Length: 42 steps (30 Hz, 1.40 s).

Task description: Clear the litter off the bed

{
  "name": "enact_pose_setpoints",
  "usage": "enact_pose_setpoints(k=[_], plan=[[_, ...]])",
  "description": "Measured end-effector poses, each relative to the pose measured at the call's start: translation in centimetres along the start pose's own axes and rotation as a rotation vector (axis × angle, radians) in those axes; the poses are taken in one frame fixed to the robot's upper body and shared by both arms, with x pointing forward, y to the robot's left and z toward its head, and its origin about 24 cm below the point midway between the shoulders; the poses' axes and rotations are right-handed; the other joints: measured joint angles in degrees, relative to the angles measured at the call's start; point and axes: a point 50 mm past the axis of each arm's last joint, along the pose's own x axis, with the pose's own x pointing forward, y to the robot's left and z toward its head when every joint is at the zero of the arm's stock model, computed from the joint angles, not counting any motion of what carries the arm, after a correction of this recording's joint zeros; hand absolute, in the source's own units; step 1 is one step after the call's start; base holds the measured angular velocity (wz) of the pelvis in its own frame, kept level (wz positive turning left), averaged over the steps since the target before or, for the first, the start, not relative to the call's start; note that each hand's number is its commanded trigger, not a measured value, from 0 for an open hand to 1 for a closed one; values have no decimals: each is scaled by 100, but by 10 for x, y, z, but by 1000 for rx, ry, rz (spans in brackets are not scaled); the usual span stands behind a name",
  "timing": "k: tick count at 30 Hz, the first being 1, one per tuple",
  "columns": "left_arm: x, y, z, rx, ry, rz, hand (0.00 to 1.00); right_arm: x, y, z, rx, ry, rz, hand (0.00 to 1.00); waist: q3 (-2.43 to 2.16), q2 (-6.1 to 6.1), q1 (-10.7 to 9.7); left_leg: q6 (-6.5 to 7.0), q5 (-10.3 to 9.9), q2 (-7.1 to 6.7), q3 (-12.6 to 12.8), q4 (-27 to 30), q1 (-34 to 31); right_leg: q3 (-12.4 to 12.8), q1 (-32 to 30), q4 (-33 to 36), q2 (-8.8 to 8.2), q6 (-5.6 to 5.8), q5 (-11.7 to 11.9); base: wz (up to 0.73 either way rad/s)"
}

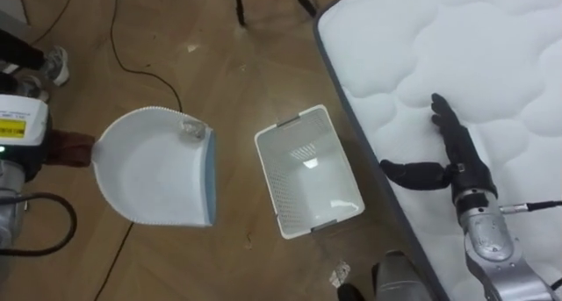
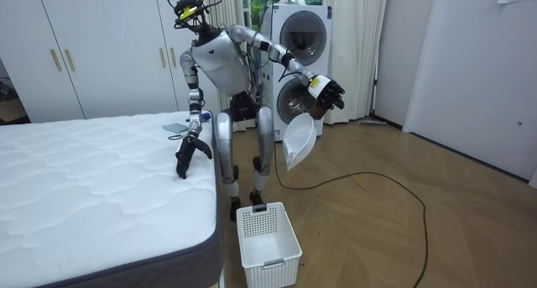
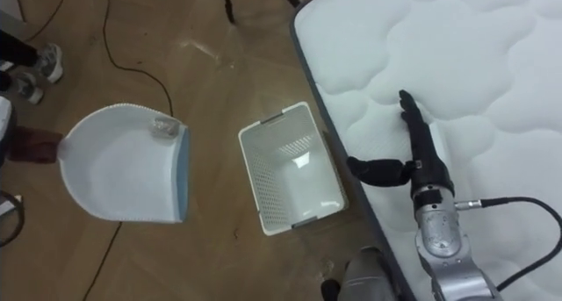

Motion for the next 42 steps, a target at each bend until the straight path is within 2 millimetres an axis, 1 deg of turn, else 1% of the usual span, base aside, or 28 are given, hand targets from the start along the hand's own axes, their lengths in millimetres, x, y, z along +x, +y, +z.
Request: enact_pose_setpoints(k=[4, 6, 11, 15, 18, 21, 35, 42], plan=[[-1, -2, 4, 13, -21, -10, 100, 6, -4, 5, 13, -13, -24, 0, 4, 73, -122, 1, 1, 0, 43, -4, 11, 18, -17, 3, -1, 2, -1, -3], [-1, -2, 5, 22, -29, -19, 100, 8, -9, 6, 23, -10, -46, 0, 2, 79, -144, 1, 1, 0, 63, -9, 24, 27, -22, 9, 0, -3, -4, -4], [0, 0, 8, 54, -56, -19, 100, 9, -15, 5, 39, -6, -58, 0, 3, 79, -123, 1, 1, 1, 91, -7, 23, 31, -25, 17, 0, -2, -14, 0], [-1, 1, 13, 81, -83, -21, 100, 10, -16, 5, 50, -1, -50, 0, 3, 75, -124, 1, 1, -2, 105, -30, 48, 45, -13, 19, 1, 2, -16, 0], [-1, 2, 19, 143, -130, -24, 100, 10, -16, 5, 70, 3, -47, 0, 4, 72, -128, 0, 1, -6, 110, -41, 60, 52, -20, 36, 0, -5, -21, 0], [-2, 2, 21, 166, -146, -24, 100, 10, -16, 4, 73, 4, -45, 0, 6, 66, -127, 0, 1, -6, 119, -38, 69, 58, -21, 60, 0, -15, -28, 0], [-2, 1, 20, 169, -143, -33, 100, 10, -15, 4, 70, 3, -43, 0, 3, 60, -148, -1, 1, -4, 122, -36, 66, 54, -7, 26, 0, -11, -31, 0], [0, 2, 14, 174, -126, -35, 100, 10, -16, 5, 68, -2, -49, 0, -6, 73, -158, -1, 1, -3, 123, -20, 41, 48, -15, 12, -2, 0, -38, 0]])
